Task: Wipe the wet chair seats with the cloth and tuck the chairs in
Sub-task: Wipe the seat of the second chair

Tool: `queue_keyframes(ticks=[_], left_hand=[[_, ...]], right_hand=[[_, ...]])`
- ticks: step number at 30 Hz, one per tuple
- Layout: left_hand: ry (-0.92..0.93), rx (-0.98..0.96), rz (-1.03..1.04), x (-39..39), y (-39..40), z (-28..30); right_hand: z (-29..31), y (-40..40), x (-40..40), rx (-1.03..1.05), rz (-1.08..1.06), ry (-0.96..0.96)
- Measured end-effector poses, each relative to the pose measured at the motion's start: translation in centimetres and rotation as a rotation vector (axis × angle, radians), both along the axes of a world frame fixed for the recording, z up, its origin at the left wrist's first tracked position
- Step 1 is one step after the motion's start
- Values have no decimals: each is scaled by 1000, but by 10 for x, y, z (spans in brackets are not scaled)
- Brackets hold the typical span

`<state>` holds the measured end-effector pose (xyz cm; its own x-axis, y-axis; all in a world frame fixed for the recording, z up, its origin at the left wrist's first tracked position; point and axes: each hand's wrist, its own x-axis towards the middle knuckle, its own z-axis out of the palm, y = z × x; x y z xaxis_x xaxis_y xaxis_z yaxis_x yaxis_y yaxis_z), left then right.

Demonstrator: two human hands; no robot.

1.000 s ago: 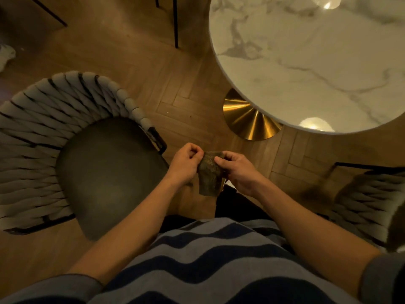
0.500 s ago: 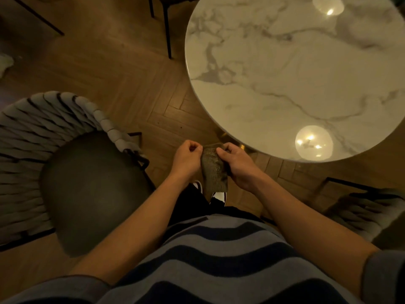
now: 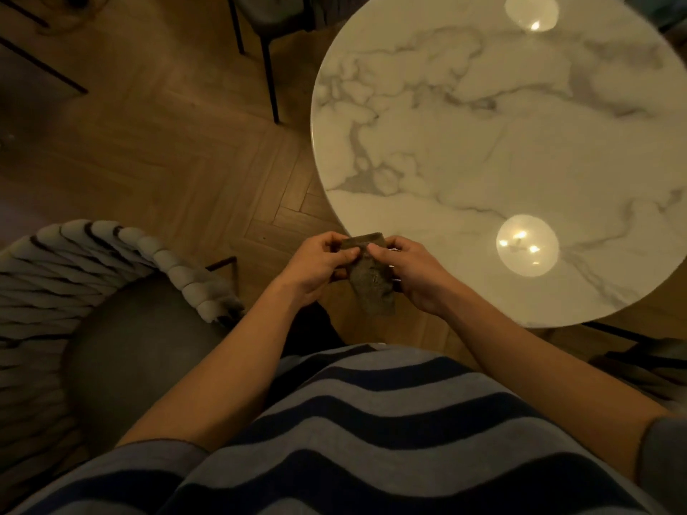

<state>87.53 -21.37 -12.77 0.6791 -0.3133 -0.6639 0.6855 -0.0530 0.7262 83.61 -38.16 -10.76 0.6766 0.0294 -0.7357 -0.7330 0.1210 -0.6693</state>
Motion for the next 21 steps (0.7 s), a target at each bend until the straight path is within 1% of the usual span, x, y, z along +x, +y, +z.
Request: queue_keyframes(ticks=[5,9,12,16,18,21], left_hand=[[56,29,-23,71,19,-3],[147,46,-43,118,30,-2],[186,51,-57,153,39,1],[243,31,-62,188,47,2],[282,-21,-44,201,46,3],[278,-86,-41,215,43,2]], right_hand=[[-4,22,52,12,30,95],[-8,47,87,-3,9,171],[-10,62,107,18,-27,191],[-4,63,130,109,-204,157],[-2,56,140,111,-308,110],[-3,44,152,133,-474,30]])
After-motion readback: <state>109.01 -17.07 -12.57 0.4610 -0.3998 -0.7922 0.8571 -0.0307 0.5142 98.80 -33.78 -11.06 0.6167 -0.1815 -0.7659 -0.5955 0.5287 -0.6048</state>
